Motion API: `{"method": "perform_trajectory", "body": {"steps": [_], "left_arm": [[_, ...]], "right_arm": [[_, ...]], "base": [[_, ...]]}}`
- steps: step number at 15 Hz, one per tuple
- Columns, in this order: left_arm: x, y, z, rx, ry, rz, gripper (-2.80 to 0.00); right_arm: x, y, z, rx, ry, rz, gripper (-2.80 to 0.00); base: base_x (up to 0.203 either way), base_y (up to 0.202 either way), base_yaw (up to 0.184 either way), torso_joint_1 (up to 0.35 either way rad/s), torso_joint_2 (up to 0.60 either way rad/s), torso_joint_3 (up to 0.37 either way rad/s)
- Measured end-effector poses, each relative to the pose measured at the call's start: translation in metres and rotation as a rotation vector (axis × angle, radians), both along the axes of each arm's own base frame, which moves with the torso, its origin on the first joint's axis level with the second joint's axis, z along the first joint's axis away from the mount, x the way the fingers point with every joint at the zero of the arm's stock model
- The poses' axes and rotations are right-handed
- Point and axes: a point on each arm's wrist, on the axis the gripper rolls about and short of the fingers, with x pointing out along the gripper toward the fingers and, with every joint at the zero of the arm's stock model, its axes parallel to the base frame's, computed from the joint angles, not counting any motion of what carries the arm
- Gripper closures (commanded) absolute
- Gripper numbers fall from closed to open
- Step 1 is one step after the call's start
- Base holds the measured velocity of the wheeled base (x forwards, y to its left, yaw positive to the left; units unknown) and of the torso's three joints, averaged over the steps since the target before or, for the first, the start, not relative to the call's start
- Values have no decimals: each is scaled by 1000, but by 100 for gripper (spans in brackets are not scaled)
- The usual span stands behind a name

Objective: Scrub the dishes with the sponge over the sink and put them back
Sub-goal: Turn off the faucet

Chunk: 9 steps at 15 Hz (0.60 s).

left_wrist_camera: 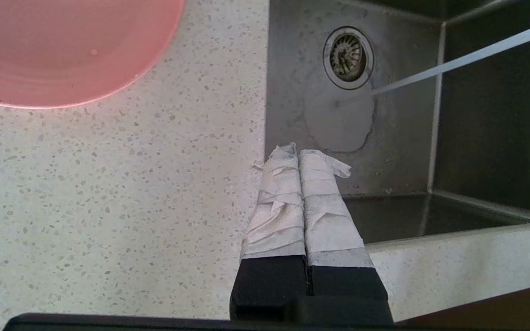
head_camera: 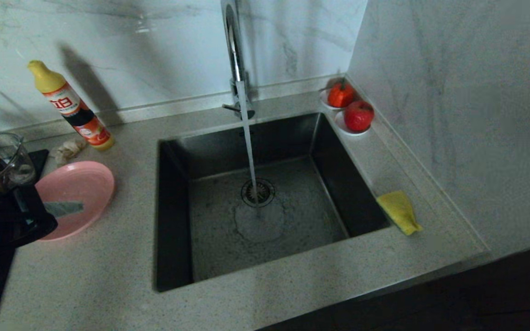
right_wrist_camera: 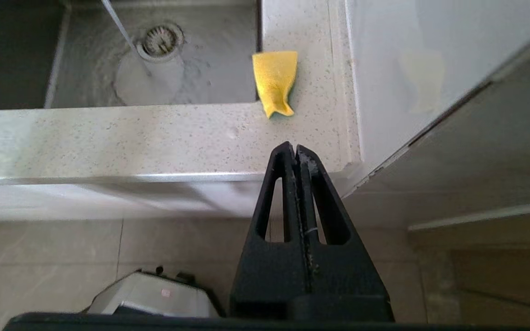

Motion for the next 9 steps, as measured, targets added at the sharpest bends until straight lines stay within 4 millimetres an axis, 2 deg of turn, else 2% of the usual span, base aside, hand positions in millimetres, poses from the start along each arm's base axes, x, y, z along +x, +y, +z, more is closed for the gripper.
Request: {"method": "perform_trajectory", "body": {"steps": [4,9], "left_arm": [[-2,0,1,2,-6,0,0],[-2,-1,2,6,-12,-4,0]], "right_arm": [[-26,2,-28,-2,-61,-7,0],[-30,1,-54,17,-38,-74,0]], "base": [[0,0,0,0,0,0],[0,0,0,0,0,0]]}}
